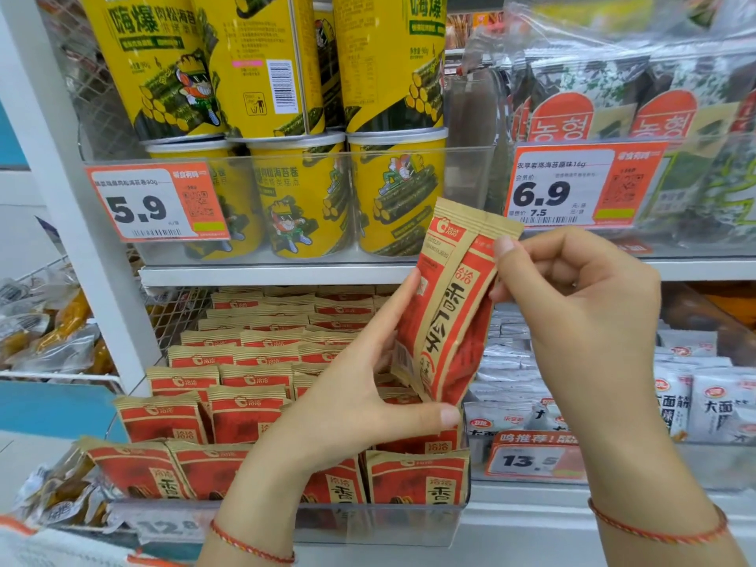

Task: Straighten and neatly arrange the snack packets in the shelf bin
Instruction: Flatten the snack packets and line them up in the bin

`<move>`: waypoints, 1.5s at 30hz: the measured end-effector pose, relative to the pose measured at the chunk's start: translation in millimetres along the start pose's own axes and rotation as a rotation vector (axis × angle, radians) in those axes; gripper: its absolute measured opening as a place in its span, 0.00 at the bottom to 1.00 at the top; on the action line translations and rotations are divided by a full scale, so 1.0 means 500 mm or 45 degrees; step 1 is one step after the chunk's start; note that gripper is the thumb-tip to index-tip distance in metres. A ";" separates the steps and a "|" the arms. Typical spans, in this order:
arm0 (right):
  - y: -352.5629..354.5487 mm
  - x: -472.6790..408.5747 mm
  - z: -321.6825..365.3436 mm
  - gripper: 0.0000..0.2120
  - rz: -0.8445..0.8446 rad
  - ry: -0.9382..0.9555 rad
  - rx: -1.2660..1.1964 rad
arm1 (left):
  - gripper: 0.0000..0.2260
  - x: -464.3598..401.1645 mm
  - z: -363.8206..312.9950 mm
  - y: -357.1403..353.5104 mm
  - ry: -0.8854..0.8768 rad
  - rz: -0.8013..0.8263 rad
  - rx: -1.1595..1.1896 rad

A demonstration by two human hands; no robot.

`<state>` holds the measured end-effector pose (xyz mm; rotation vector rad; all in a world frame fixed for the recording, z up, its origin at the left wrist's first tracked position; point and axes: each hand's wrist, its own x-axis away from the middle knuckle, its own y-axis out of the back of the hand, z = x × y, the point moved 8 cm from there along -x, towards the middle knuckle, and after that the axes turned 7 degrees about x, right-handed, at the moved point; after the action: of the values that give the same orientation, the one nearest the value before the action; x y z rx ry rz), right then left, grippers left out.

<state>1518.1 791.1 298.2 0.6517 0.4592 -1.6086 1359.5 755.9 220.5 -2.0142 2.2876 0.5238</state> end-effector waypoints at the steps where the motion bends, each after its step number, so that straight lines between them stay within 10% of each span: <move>1: -0.001 0.000 0.000 0.11 0.001 0.002 0.008 | 0.48 -0.001 0.004 0.000 0.014 0.001 -0.013; 11: -0.056 0.010 0.019 0.08 0.399 -0.049 -0.319 | 0.50 0.006 -0.027 0.045 -0.186 -0.345 0.172; 21: -0.138 0.064 -0.037 0.08 0.995 -0.233 0.000 | 0.30 0.026 -0.017 0.118 -0.324 -0.841 0.477; 32: -0.135 0.060 -0.015 0.07 0.753 0.109 0.191 | 0.40 0.019 -0.012 0.110 -0.322 -0.841 0.550; 45: -0.138 0.057 -0.037 0.07 0.969 -0.103 0.017 | 0.42 0.024 -0.026 0.103 -0.352 -0.845 0.357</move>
<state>1451.1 790.7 260.6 0.6622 0.1076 -0.9098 1310.1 745.7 241.2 -2.2045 1.3341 0.3668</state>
